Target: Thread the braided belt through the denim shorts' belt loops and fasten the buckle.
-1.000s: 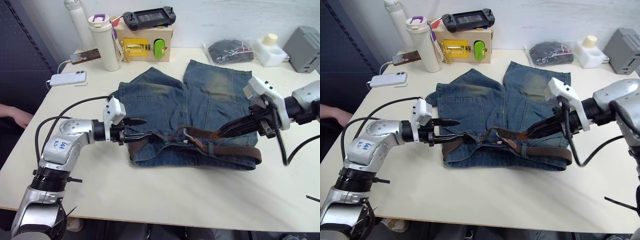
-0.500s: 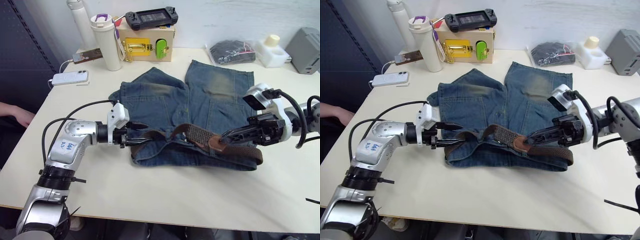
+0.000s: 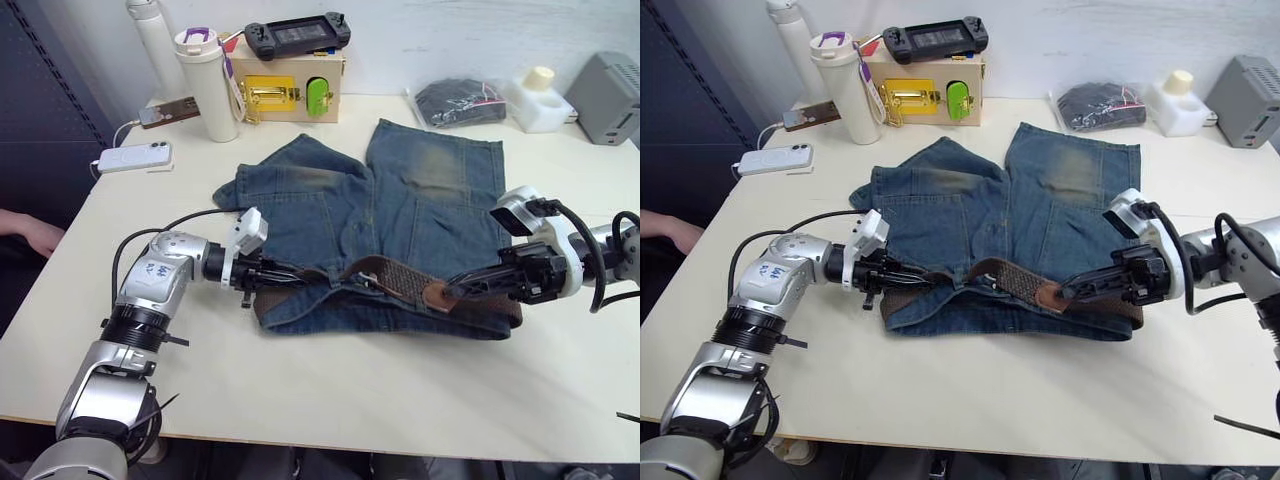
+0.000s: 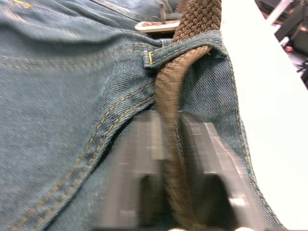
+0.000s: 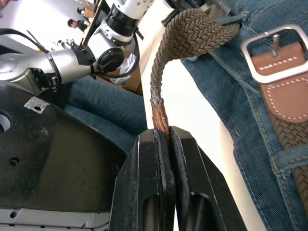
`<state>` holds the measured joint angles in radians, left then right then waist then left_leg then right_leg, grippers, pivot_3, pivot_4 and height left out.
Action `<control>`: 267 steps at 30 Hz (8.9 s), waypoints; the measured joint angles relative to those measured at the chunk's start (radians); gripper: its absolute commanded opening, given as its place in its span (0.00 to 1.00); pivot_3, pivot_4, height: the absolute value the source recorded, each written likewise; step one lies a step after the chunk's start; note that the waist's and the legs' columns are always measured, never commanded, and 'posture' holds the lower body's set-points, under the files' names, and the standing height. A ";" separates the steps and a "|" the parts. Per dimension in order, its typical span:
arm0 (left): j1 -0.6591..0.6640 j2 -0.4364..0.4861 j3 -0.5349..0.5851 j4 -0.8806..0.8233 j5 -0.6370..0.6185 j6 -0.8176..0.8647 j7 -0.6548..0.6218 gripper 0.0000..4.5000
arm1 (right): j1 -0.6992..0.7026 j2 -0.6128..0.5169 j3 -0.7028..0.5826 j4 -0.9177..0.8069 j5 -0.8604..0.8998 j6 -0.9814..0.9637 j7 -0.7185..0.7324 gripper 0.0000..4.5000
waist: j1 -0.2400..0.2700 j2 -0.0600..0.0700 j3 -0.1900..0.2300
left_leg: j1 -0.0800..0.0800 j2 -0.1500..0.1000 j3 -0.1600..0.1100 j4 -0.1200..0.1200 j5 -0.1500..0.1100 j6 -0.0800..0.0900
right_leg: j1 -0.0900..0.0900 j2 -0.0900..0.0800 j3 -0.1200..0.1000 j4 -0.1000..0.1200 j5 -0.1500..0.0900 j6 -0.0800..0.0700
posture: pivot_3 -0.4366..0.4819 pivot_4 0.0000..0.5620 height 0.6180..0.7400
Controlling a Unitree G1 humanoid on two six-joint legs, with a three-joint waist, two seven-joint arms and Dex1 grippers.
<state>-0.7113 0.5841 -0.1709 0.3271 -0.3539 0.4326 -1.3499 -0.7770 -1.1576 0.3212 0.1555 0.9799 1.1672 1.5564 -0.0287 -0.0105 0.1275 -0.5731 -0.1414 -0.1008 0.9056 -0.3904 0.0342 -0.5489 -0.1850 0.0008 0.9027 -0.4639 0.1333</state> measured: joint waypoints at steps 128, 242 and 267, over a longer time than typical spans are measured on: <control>0.075 -0.182 -0.052 -0.081 0.248 -0.203 0.419 0.70 | 0.557 0.568 -0.609 -0.481 0.817 -0.080 -1.737 1.00 | 0.025 0.001 -0.006 | 0.012 -0.002 -0.001 0.000 0.000 0.003 | 0.013 0.001 0.003 -0.001 0.001 0.003 | 0.48 0.27 0.22; 0.254 -0.366 -0.159 -0.559 0.475 -0.245 0.932 0.01 | 0.313 0.624 -0.293 -0.735 0.929 -0.661 -2.532 0.00 | 0.001 0.003 -0.004 | 0.010 -0.004 0.000 -0.003 0.001 0.003 | 0.007 0.002 0.007 0.005 0.001 0.003 | 0.48 0.27 0.22; 0.258 -0.366 0.088 -0.682 0.242 0.014 0.933 0.00 | 0.688 -0.133 -0.171 -1.001 -0.353 -0.624 -1.236 0.98 | 0.008 0.001 -0.002 | 0.024 -0.002 0.000 -0.016 0.005 0.004 | 0.026 0.001 0.001 -0.019 0.002 0.005 | 0.48 0.27 0.22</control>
<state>-0.4537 0.2184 -0.0827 -0.3550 -0.1121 0.4463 -0.4170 -0.0890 -1.2902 0.1507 -0.8451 0.6268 0.5434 0.3202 -0.0204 -0.0097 0.1250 -0.5496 -0.1433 -0.1009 0.8892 -0.3857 0.0379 -0.5229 -0.1838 0.0023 0.8834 -0.4622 0.1383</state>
